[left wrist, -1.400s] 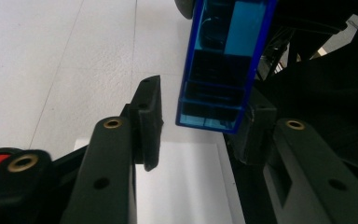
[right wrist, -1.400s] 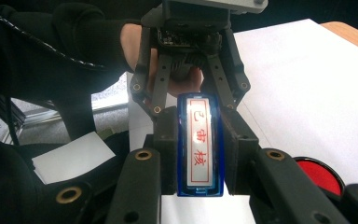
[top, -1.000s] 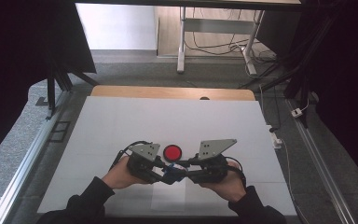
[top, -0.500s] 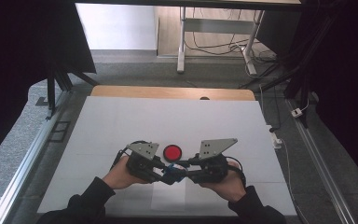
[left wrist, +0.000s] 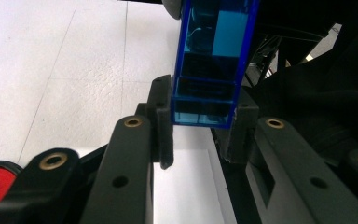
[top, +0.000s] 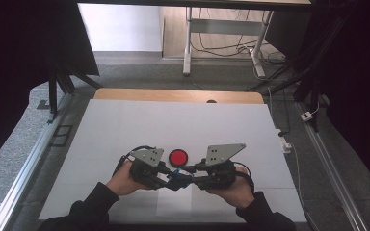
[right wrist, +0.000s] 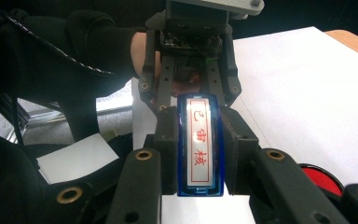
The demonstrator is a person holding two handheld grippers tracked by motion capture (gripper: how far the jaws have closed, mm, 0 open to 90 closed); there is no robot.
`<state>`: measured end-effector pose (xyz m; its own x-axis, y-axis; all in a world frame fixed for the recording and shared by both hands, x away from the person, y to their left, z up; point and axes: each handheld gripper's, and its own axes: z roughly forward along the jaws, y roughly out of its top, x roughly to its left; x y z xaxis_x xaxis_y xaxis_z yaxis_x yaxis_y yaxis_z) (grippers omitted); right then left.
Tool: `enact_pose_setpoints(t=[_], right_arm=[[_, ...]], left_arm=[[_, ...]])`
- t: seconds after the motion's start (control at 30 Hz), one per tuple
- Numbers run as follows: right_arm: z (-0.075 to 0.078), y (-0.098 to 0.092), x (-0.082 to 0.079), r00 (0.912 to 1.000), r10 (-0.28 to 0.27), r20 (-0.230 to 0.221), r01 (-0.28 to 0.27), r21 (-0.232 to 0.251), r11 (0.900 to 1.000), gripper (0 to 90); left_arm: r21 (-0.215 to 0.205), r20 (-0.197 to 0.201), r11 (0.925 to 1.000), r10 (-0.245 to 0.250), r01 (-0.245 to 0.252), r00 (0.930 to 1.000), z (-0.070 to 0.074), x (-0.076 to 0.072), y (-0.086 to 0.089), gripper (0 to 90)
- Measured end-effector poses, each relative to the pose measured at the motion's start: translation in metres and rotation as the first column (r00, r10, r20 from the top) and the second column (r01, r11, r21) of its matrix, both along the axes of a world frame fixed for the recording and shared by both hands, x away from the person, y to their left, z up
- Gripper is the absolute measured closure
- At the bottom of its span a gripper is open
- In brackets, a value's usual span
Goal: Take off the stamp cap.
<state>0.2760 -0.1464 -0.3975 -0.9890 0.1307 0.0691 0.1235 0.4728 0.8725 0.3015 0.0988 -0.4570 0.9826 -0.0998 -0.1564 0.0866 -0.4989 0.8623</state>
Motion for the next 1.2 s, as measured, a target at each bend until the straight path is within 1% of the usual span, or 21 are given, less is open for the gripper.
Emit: enact_pose_setpoints(t=[0.13,0.27,0.33,0.4,0.43,0.47,0.5,0.53,0.57,0.67,0.7,0.77,0.83,0.87,0.9,0.97,1.03,1.1,1.13,1.17,1.2], right_arm=[[0.0,0.0,0.0,1.0,0.001,-0.001,-0.001,0.002,1.0,71.5],[0.0,0.001,-0.001,0.9999,0.001,0.014,-0.001,-0.002,1.0,71.5],[0.001,0.001,-0.003,0.9994,-0.001,0.033,0.001,-0.006,1.0,71.5],[0.001,0.001,-0.003,0.9995,-0.001,0.031,0.001,-0.008,1.0,71.5],[0.001,0.001,-0.002,0.9998,0.001,0.02,-0.001,0.004,1.0,71.5],[0.001,0.0,-0.001,0.9999,0.001,0.015,-0.001,0.009,1.0,71.5],[0.002,-0.003,0.0,0.9999,-0.008,0.009,0.007,0.028,1.0,71.5],[0.004,-0.006,0.002,0.9999,-0.013,-0.007,0.014,0.048,0.999,71.5],[0.005,-0.009,0.004,0.9996,-0.021,-0.018,0.022,0.063,0.998,71.5],[0.005,-0.015,0.009,0.9987,-0.043,-0.026,0.045,0.075,0.996,71.5],[0.005,-0.015,0.009,0.9987,-0.043,-0.026,0.045,0.075,0.996,71.5],[0.003,-0.015,0.01,0.9985,-0.047,-0.029,0.048,0.069,0.996,71.5],[0.003,-0.015,0.009,0.9986,-0.045,-0.027,0.047,0.069,0.997,71.4],[0.003,-0.014,0.008,0.9988,-0.044,-0.024,0.045,0.069,0.997,71.4],[0.003,-0.014,0.007,0.9988,-0.049,-0.01,0.049,0.064,0.997,71.4],[0.004,-0.015,0.007,0.9983,-0.057,-0.005,0.057,0.065,0.996,71.4],[0.004,-0.015,0.007,0.9977,-0.068,0.005,0.068,0.063,0.996,71.4],[0.004,-0.016,0.007,0.9976,-0.069,0.007,0.069,0.061,0.996,71.4],[0.004,-0.016,0.006,0.9974,-0.072,0.008,0.071,0.061,0.996,71.3],[0.004,-0.016,0.006,0.9972,-0.074,0.011,0.073,0.06,0.996,71.3],[0.004,-0.016,0.006,0.9971,-0.075,0.014,0.074,0.058,0.996,71.3]], left_arm=[[0.002,0.012,1.0,-0.003,0.003,0.9999,0.001,0.0,0.0,69.2],[0.012,-0.007,0.9999,0.009,-0.009,0.9999,0.001,0.0,0.0,69.2],[0.009,-0.003,0.9999,0.005,-0.005,1.0,0.0,0.0,0.0,69.2],[0.007,-0.002,1.0,0.005,-0.005,1.0,0.0,0.0,0.001,69.2],[0.007,0.008,1.0,0.002,-0.002,1.0,0.001,-0.001,0.001,69.2],[0.037,0.034,0.9993,0.004,-0.005,0.9994,0.0,-0.002,0.002,69.2],[0.039,0.032,0.9992,0.006,-0.007,0.9995,-0.001,-0.002,0.003,69.2],[0.037,0.016,0.9993,0.007,-0.007,0.9998,-0.002,-0.001,0.003,69.2],[0.04,0.016,0.9991,0.009,-0.01,0.9998,-0.003,-0.001,0.003,69.2],[0.041,0.012,0.9991,0.01,-0.01,0.9999,-0.003,-0.001,0.003,69.0],[0.041,0.012,0.9991,0.015,-0.015,0.9998,-0.003,-0.001,0.002,69.0],[0.056,0.016,0.9979,0.03,-0.031,0.9994,-0.004,-0.001,0.001,68.9],[0.06,0.015,0.9975,0.036,-0.037,0.9992,-0.004,-0.001,0.001,68.8],[0.063,0.017,0.9972,0.039,-0.04,0.9991,-0.004,-0.001,0.002,68.8],[0.066,0.02,0.9964,0.052,-0.053,0.9984,-0.004,-0.002,0.003,68.7],[0.068,0.009,0.9954,0.066,-0.067,0.9978,-0.003,-0.002,0.004,68.7],[0.077,0.016,0.9926,0.093,-0.094,0.9955,0.0,-0.005,0.008,68.7],[0.079,0.018,0.9917,0.1,-0.102,0.9948,0.0,-0.005,0.009,68.6],[0.083,0.017,0.99,0.114,-0.115,0.9934,0.001,-0.006,0.01,68.6],[0.088,0.017,0.9858,0.142,-0.143,0.9897,0.001,-0.008,0.011,68.6],[0.098,0.022,0.9839,0.148,-0.149,0.9887,0.002,-0.009,0.012,68.5]])
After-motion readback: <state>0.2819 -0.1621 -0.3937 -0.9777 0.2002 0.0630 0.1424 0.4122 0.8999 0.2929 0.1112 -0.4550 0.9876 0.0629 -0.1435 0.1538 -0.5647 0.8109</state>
